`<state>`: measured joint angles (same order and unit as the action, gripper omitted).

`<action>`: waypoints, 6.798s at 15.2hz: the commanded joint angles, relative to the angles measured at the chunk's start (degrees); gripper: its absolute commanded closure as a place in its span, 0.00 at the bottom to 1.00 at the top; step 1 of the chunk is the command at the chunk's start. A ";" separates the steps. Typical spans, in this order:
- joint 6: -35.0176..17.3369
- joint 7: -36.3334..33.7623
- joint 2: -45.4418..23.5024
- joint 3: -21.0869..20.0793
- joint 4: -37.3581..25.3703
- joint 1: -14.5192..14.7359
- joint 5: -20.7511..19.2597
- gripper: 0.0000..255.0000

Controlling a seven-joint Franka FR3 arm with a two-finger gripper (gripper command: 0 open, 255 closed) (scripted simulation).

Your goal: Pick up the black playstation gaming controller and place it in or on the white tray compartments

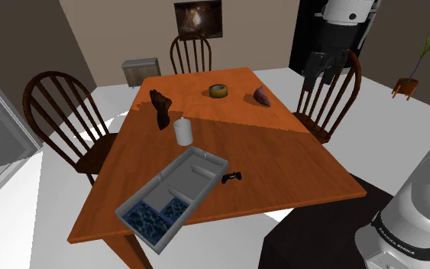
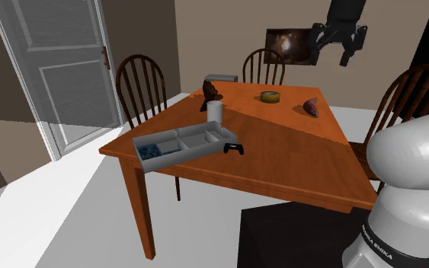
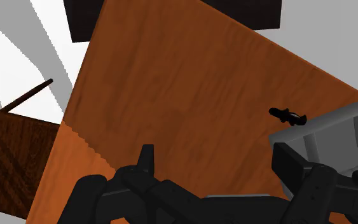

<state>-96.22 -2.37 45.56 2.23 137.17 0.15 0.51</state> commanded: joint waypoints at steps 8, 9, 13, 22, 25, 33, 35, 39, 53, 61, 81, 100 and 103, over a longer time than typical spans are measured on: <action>-12.40 -5.15 -3.50 -8.51 6.96 3.19 0.46 0.00; -14.23 -5.98 -4.39 -9.76 7.67 3.58 0.40 0.00; -21.58 -9.62 -8.92 -14.96 9.79 4.76 -0.34 0.00; -36.99 -21.96 -24.45 -28.09 9.78 3.39 -8.52 0.00; -40.77 -28.61 -31.21 -33.02 8.11 1.22 -15.17 0.00; -43.35 -47.82 -48.79 -39.05 1.81 -1.48 -38.23 0.00; -44.10 -49.37 -50.47 -38.45 1.67 -1.55 -40.59 0.00; -45.28 -52.17 -53.52 -37.21 1.26 -1.56 -44.86 0.00; -45.33 -52.12 -53.40 -37.21 1.37 -1.57 -44.79 1.00; -43.80 -47.09 -49.28 -38.42 1.51 -2.20 -38.90 1.00; -31.07 -53.10 -53.72 -33.65 -4.73 -6.70 -25.81 0.00; -32.70 -54.12 -55.15 -33.08 -4.13 -6.83 -27.47 1.00; -32.15 -53.52 -54.36 -33.30 -4.15 -6.92 -26.71 1.00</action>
<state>-128.66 -56.18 -9.18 -30.95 133.04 -6.74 -26.59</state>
